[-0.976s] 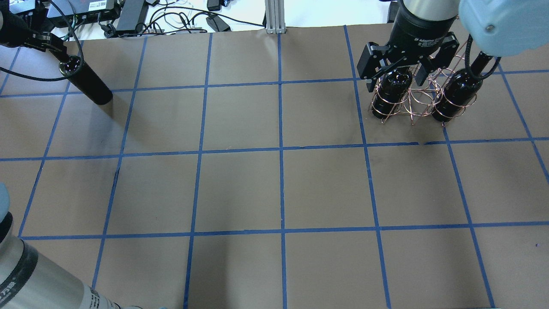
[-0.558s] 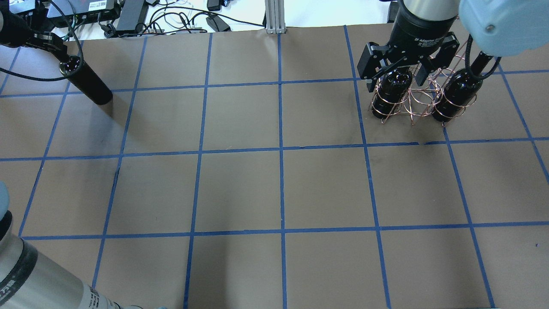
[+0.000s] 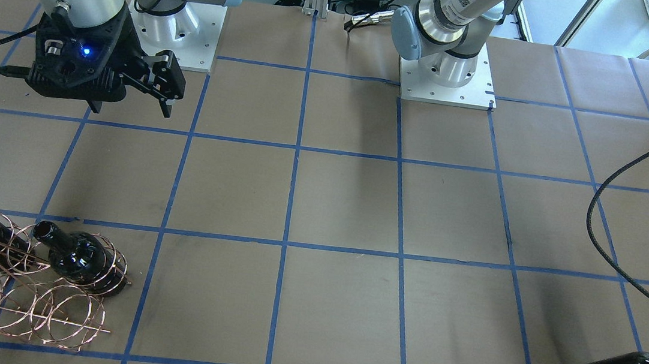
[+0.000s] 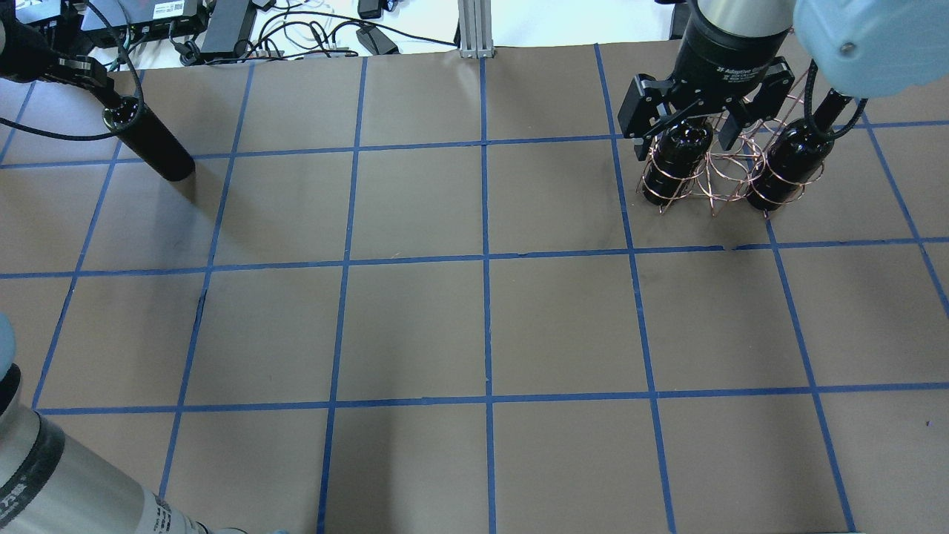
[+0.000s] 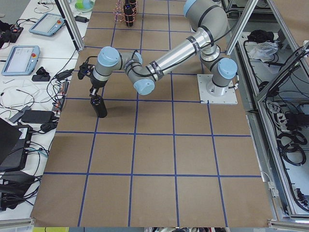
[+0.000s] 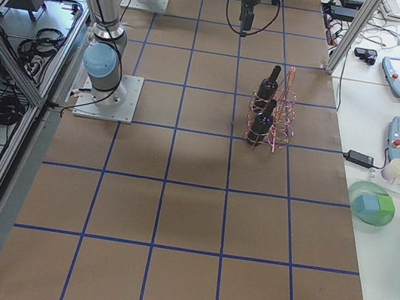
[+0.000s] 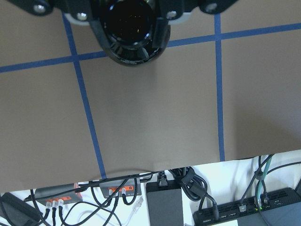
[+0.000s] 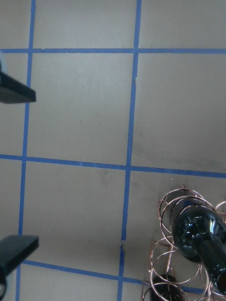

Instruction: Place wine into wine basket

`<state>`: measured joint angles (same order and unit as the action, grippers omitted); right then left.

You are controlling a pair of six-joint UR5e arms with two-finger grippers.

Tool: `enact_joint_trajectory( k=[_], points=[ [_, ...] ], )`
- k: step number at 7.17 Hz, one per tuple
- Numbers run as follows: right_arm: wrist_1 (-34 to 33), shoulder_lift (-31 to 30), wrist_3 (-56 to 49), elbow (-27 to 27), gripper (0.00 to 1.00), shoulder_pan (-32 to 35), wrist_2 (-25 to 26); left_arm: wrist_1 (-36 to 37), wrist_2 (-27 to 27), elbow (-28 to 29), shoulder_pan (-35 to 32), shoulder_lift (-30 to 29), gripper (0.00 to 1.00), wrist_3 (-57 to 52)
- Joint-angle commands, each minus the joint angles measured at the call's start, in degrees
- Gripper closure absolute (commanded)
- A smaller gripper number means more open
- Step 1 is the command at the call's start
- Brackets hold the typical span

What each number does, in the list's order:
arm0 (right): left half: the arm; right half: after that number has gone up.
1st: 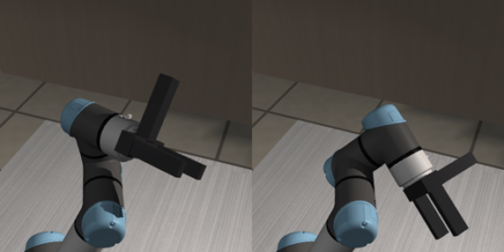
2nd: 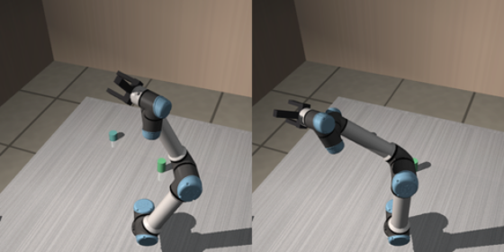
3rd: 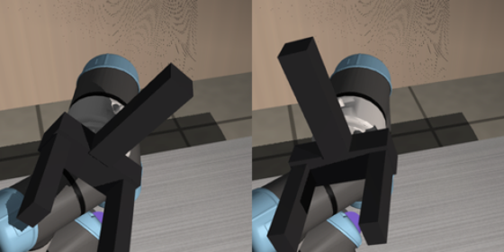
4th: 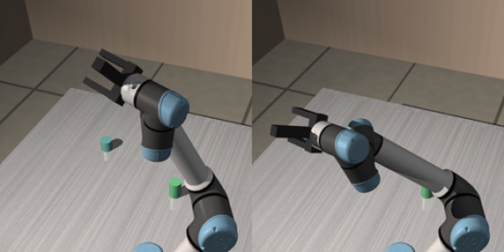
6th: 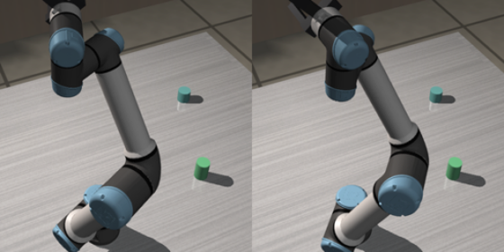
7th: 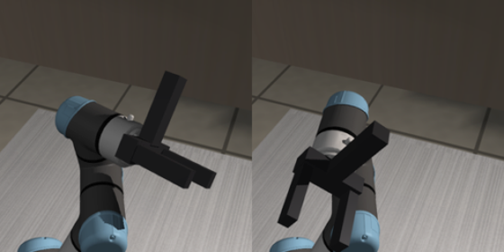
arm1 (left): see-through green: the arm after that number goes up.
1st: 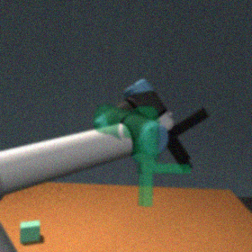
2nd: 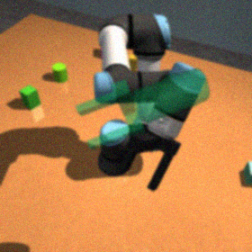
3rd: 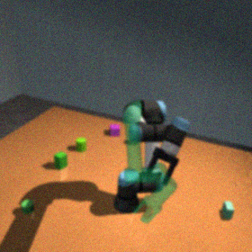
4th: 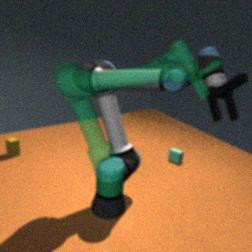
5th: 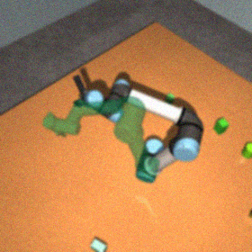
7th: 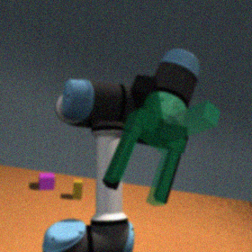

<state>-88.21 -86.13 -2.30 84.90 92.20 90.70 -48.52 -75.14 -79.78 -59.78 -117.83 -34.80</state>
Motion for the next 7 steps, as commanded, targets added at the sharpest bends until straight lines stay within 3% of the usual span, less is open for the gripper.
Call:
enact_joint_trajectory(
  k=[1,4,7],
  points=[
    [0.32,0.00,0.45,0.00,0.00,0.00,0.09,-0.17,-0.18,-0.03,0.19,0.49,0.82,0.35],
    [0.85,0.00,0.37,0.00,0.00,0.09,0.17,-4.89,-0.97,-0.03,-2.35,4.96,0.86,5.34],
    [0.06,-0.09,0.46,1.49,0.00,0.17,0.52,-8.17,-9.82,-5.71,-14.35,11.02,0.87,20.86]
  ],
)
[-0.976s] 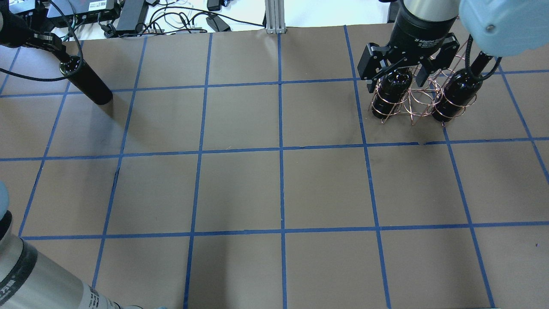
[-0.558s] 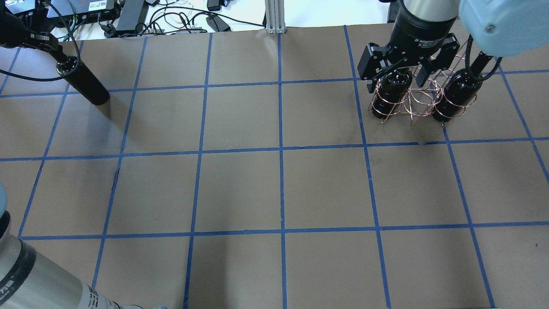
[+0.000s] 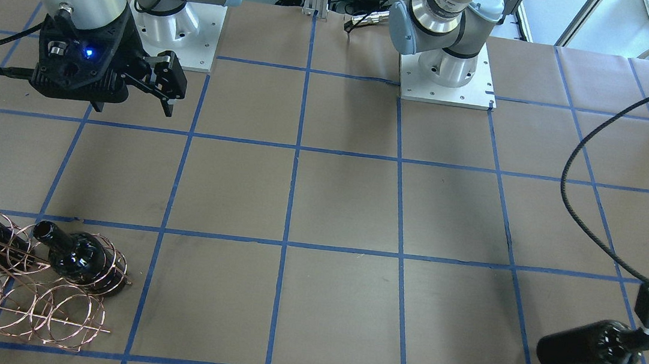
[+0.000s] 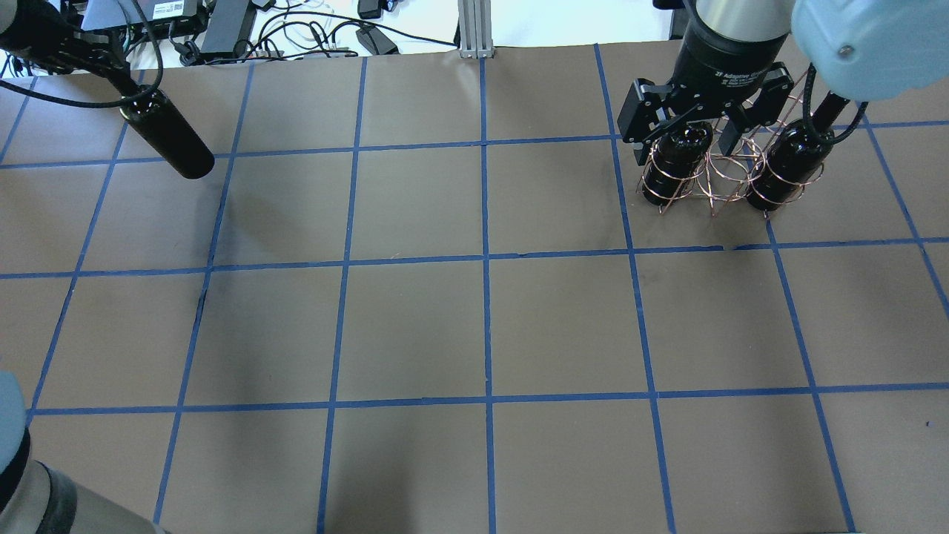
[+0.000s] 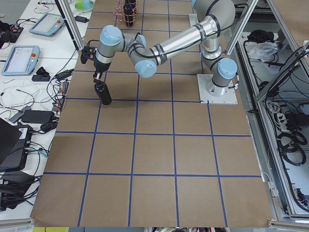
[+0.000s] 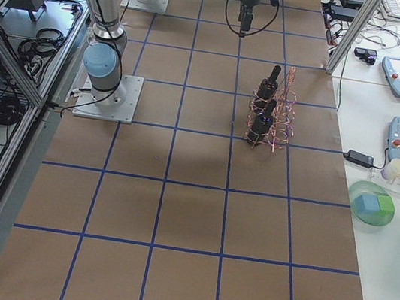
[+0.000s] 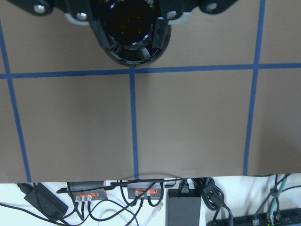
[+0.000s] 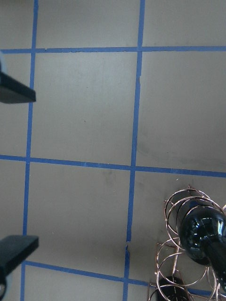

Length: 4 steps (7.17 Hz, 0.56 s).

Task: Place wine into wine basket
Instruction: 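Carry the dark wine bottle with the left gripper toward the table center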

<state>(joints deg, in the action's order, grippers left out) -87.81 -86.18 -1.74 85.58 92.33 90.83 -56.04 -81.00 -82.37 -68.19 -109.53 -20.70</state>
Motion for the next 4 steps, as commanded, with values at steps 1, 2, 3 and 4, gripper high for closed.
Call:
enact_joint_trajectory(
  k=[1,2,3,4],
  points=[
    [-0.43,-0.12,-0.02,0.82,0.00,0.04,0.05,-0.56,-7.91,-6.54,-11.29,5.27,0.87,14.82],
    [-0.34,-0.04,-0.02,0.82,0.00,0.04,-0.47,-0.65,-8.47,-7.62,-15.26,6.86,0.87,20.55],
    [-0.26,-0.04,-0.02,0.82,0.00,0.04,-0.22,-1.17,-9.78,-8.15,-18.87,8.44,0.87,25.40],
    [-0.43,0.05,-0.02,1.08,0.00,0.04,-0.21,-1.18,-12.58,-8.94,-23.34,9.94,0.88,30.75]
  ],
)
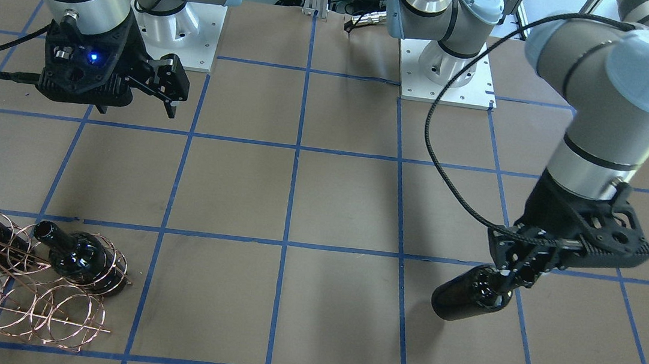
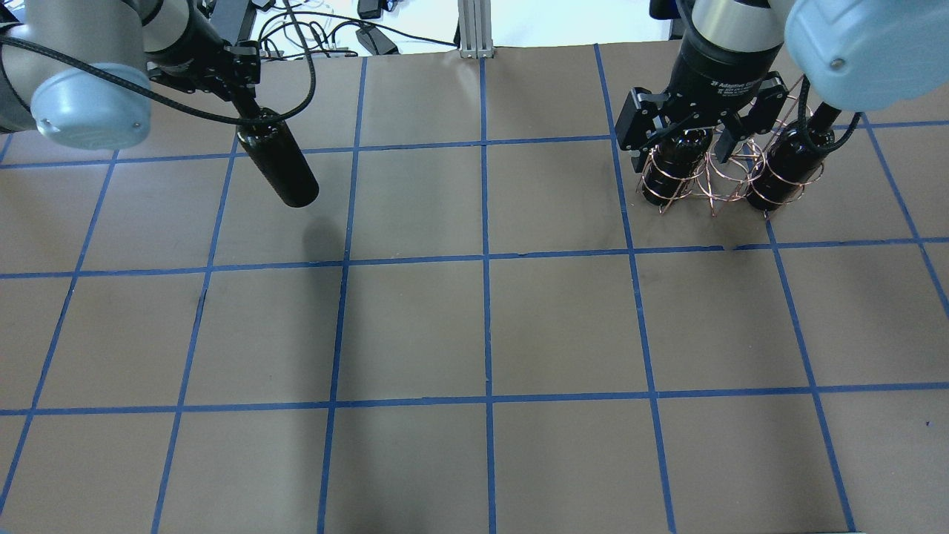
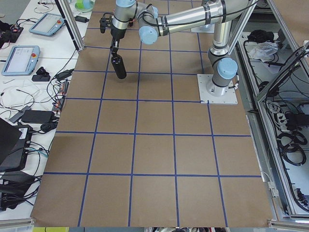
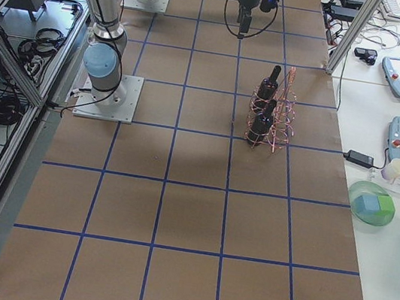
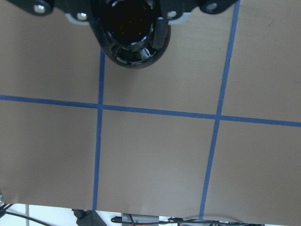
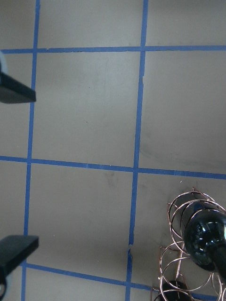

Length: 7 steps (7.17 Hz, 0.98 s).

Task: Place wine into wine basket
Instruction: 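Carry the dark wine bottle with the left gripper toward the table center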

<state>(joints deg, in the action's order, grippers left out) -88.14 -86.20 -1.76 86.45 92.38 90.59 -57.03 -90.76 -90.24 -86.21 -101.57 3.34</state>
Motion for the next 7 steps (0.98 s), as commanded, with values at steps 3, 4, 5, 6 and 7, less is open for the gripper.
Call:
enact_joint_trajectory(
  k=[3,4,5,6,7],
  points=[
    [-0.28,-0.02,0.00,0.30,0.00,0.00,0.28,0.60,-9.59,-6.07,-16.59,5.24,0.97,21.66],
    [-0.02,0.07,0.00,0.30,0.00,0.00,0.63,0.61,-11.87,-8.27,-18.88,5.51,1.00,29.10],
    [-0.02,0.07,0.00,0.30,0.00,0.00,0.64,0.96,-14.85,-8.99,-20.21,5.16,1.00,31.78],
    [-0.28,0.07,0.09,0.30,0.00,0.00,0.55,1.57,-15.84,-9.08,-20.75,4.90,1.00,35.90],
    [-0.37,0.07,0.26,0.30,0.00,0.00,0.20,1.57,-17.85,-9.08,-22.75,4.46,1.00,38.81]
  ],
)
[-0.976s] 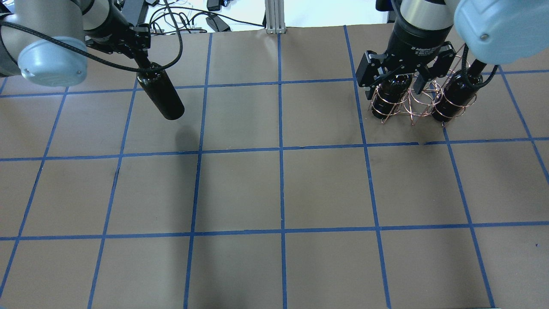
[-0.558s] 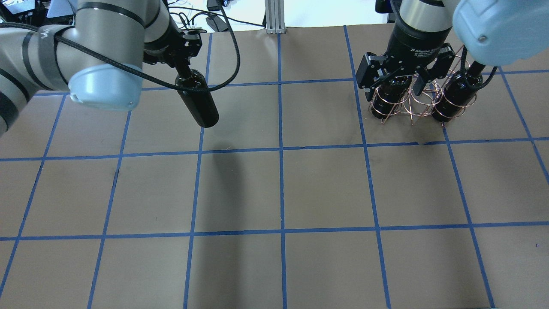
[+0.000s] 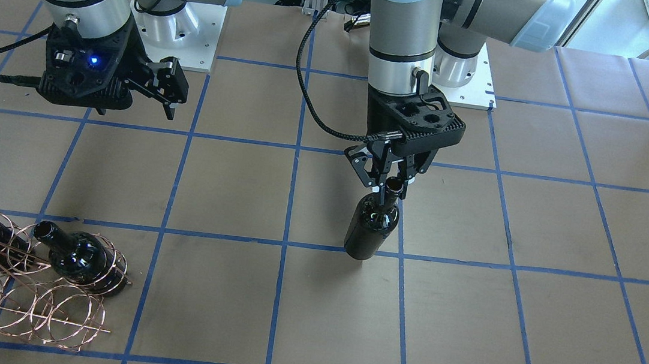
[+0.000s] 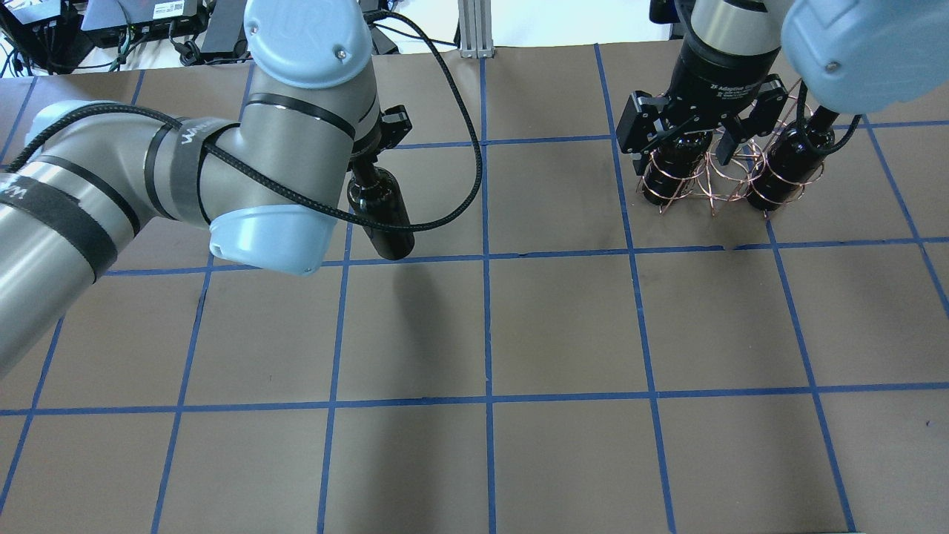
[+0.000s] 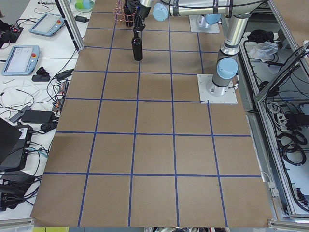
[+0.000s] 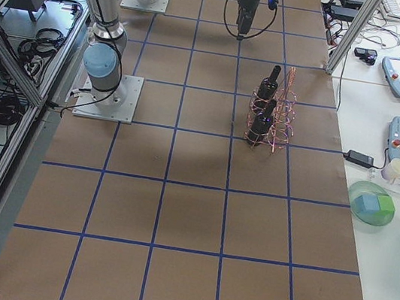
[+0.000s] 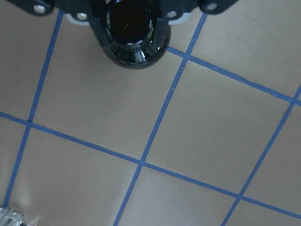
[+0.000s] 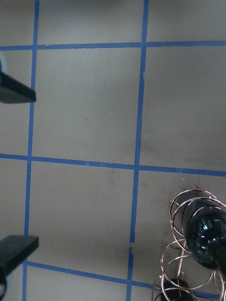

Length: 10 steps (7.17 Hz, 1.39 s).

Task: Place wine into wine basket
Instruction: 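Carry the dark wine bottle with the left gripper toward the table center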

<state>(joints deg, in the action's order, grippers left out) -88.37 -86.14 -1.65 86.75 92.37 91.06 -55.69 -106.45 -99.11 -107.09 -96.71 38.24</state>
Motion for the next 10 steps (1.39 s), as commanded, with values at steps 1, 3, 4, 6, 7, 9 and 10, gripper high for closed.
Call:
enact_joint_trajectory(
  k=[1,3,4,6,7,9,10],
  points=[
    [-1.36,0.01,0.07,0.00,0.00,-0.09,-0.36,0.14,-2.09,-0.29,-3.54,-0.93,1.00,6.30],
    [-2.77,0.44,-0.20,0.00,0.00,-0.26,-0.01,0.06,-2.09,-0.38,-3.65,-1.28,1.00,6.93],
    [-4.43,0.36,0.06,0.00,0.00,-0.26,-0.18,-0.38,-2.18,-0.29,-3.56,-1.29,1.00,6.59],
    [-7.42,0.36,0.24,0.00,0.00,-0.18,-0.53,-1.61,-2.26,-0.38,-3.39,-1.11,1.00,6.06],
    [-7.52,0.45,-0.19,0.00,0.00,-0.18,0.16,-1.62,-2.27,-0.38,-2.95,-1.02,1.00,5.53],
    [-7.61,0.45,0.15,0.00,0.00,-0.26,-0.44,-1.61,-2.09,-0.73,-1.63,-1.02,1.00,3.95],
    [-7.70,0.45,-0.11,0.00,0.00,-0.35,0.07,-1.35,-2.00,-2.21,-1.63,-0.93,1.00,3.86]
  ],
)
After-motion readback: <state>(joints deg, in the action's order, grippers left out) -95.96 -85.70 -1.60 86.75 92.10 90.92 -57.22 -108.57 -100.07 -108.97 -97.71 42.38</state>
